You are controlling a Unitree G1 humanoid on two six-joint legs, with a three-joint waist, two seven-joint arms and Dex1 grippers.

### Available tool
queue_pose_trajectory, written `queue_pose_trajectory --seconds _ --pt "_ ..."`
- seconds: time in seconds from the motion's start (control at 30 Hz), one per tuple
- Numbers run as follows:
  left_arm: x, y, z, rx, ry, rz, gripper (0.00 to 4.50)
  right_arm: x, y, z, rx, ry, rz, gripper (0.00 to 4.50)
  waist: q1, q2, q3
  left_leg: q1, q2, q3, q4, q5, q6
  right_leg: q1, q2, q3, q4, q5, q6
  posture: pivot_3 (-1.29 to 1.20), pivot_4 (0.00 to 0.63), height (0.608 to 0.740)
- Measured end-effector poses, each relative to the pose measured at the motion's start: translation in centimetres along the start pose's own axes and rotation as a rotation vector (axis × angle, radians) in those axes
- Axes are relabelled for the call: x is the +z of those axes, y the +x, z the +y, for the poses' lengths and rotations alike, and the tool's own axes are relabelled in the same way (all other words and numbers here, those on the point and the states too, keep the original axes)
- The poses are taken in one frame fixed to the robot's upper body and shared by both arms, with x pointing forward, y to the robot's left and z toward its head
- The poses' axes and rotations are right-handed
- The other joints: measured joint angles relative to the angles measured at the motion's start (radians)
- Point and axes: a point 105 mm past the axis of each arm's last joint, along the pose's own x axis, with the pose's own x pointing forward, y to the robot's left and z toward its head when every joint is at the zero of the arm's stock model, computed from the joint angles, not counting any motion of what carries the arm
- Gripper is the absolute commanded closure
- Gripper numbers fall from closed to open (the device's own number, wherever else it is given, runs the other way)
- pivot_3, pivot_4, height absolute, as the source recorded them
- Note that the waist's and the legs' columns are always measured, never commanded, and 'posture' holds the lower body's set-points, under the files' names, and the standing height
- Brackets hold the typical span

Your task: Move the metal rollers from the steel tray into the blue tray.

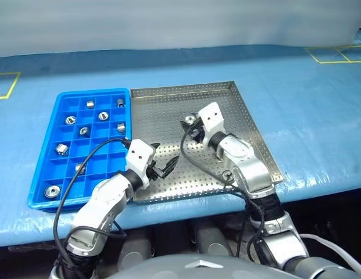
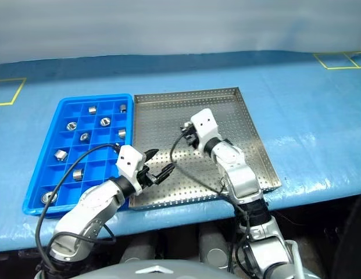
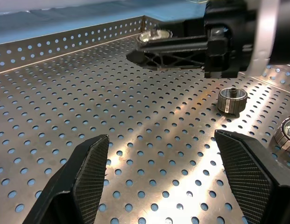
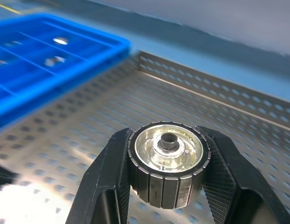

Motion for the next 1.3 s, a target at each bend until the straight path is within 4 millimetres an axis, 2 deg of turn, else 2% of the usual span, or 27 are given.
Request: queue_pose_trajectory --seconds 0.07,0.13,0.33,0.5,0.63,0.87,1.0,1.13,1.3 --pt "-0.2 -0.3 0.1 -0.010 -0.007 0.005 0.55 1.1 0.6 2.9 0.116 -0.007 -0.035 2.78 0.000 0.000 0.000 0.000 0.000 0.000 0.000 0.000 0.000 0.000 -0.001 -0.001 0.000 0.000 0.000 -0.12 0.150 0.740" --pt "-0.3 -1.2 1.0 0.014 -0.019 -0.001 0.55 1.5 1.3 4.3 0.182 -0.018 -0.043 2.78 0.002 0.000 0.000 0.000 -0.001 0.000 0.001 0.000 0.000 0.001 -0.002 -0.001 -0.001 0.000 0.000 -0.11 0.150 0.740" --pt "1.1 -4.8 5.8 0.221 -0.020 -0.070 0.55 1.3 3.1 3.7 0.183 -0.047 -0.021 2.78 0.017 0.000 0.000 0.000 -0.001 -0.001 0.001 0.000 0.000 0.001 -0.002 -0.002 -0.001 -0.003 -0.005 -0.05 0.150 0.740" --pt "2.5 -8.0 7.3 0.310 -0.025 -0.139 0.55 0.5 5.2 3.0 0.180 -0.039 -0.003 2.78 0.025 0.000 0.000 0.000 -0.001 -0.001 -0.002 0.000 -0.001 -0.001 -0.003 -0.002 -0.001 -0.001 -0.002 0.00 0.150 0.740" --pt "2.3 -9.6 7.1 0.329 -0.029 -0.128 0.55 0.1 6.7 3.4 0.222 -0.037 0.001 2.78 0.037 0.000 0.000 0.000 -0.001 -0.001 -0.003 0.000 -0.001 -0.001 -0.003 -0.002 -0.001 -0.001 -0.003 0.04 0.150 0.740" --pt "2.4 -10.0 5.5 0.309 -0.047 -0.142 0.55 1.3 9.0 7.1 0.387 -0.066 -0.055 2.78 0.062 0.000 0.000 0.000 -0.001 -0.002 -0.006 0.002 -0.003 -0.002 -0.003 -0.003 -0.001 -0.002 -0.004 0.10 0.150 0.740" --pt "1.5 -9.8 4.7 0.298 -0.070 -0.110 0.55 -0.9 9.1 8.1 0.461 -0.074 0.020 2.78 0.084 0.000 0.000 0.000 -0.001 -0.003 -0.006 0.002 -0.004 -0.002 -0.003 -0.005 -0.001 -0.004 -0.007 0.12 0.150 0.740" --pt "1.0 -9.7 4.4 0.291 -0.085 -0.093 0.55 -2.3 9.1 8.5 0.493 -0.073 0.055 2.78 0.089 0.000 0.000 0.000 -0.001 -0.004 -0.006 0.002 -0.005 -0.002 -0.003 -0.005 0.000 -0.004 -0.007 0.12 0.150 0.740" --pt "1.1 -9.7 4.1 0.285 -0.082 -0.095 0.55 -2.9 9.4 8.2 0.491 -0.090 0.064 2.78 0.088 0.000 0.000 0.001 0.000 -0.004 -0.007 0.004 -0.007 -0.001 -0.001 -0.005 0.000 -0.004 -0.008 0.14 0.150 0.740"
